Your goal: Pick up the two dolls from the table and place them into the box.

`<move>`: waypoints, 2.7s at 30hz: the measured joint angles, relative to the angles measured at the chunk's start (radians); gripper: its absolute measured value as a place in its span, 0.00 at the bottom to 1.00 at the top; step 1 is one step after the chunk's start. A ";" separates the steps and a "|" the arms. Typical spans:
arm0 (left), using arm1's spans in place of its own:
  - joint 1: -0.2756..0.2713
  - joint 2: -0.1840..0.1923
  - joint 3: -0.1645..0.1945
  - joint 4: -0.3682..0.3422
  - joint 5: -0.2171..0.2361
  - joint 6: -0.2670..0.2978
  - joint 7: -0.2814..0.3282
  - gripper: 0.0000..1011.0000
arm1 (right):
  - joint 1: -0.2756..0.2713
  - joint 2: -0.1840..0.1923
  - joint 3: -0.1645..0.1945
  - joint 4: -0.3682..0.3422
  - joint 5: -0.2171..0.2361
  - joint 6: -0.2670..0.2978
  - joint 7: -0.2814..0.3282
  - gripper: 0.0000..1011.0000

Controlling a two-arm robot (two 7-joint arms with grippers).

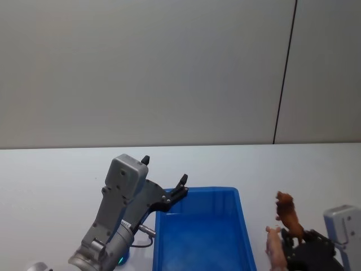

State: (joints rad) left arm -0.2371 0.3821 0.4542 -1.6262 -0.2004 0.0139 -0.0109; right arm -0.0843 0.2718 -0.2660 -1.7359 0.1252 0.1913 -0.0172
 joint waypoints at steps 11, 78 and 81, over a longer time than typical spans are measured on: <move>0.000 0.000 0.000 0.000 0.000 0.000 0.000 0.99 | 0.042 -0.032 -0.022 -0.004 -0.012 -0.026 0.131 0.27; 0.000 0.000 0.000 0.000 0.000 0.000 0.000 0.99 | -0.005 -0.039 -0.007 0.006 -0.001 0.037 -0.030 0.99; 0.000 0.000 0.000 0.000 0.000 0.000 0.000 0.99 | -0.004 -0.044 -0.008 0.024 -0.012 0.037 -0.030 0.99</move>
State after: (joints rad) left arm -0.2371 0.3821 0.4542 -1.6262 -0.2004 0.0138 -0.0109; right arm -0.0878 0.2281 -0.2744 -1.7117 0.1128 0.2287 -0.0475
